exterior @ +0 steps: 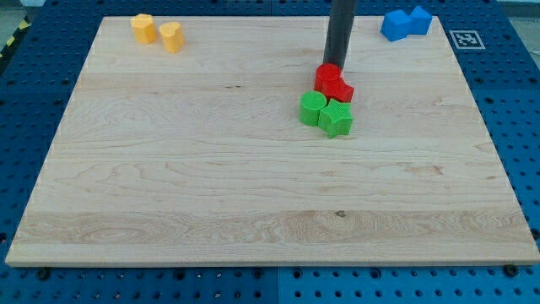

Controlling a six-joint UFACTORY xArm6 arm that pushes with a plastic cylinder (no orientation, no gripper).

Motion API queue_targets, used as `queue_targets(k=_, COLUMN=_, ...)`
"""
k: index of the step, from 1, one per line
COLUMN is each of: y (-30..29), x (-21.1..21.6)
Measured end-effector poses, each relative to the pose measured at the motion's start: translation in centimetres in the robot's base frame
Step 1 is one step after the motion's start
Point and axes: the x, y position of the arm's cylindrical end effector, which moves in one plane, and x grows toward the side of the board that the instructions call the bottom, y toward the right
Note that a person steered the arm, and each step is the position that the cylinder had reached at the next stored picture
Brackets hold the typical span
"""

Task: Move your hand towards the top right of the board

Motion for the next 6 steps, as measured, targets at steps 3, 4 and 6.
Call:
queue_targets(k=3, y=-4.2, x=0.3)
queue_targets(k=4, y=-1.6, x=-1.8)
queue_targets(k=6, y=13.8, x=-3.3)
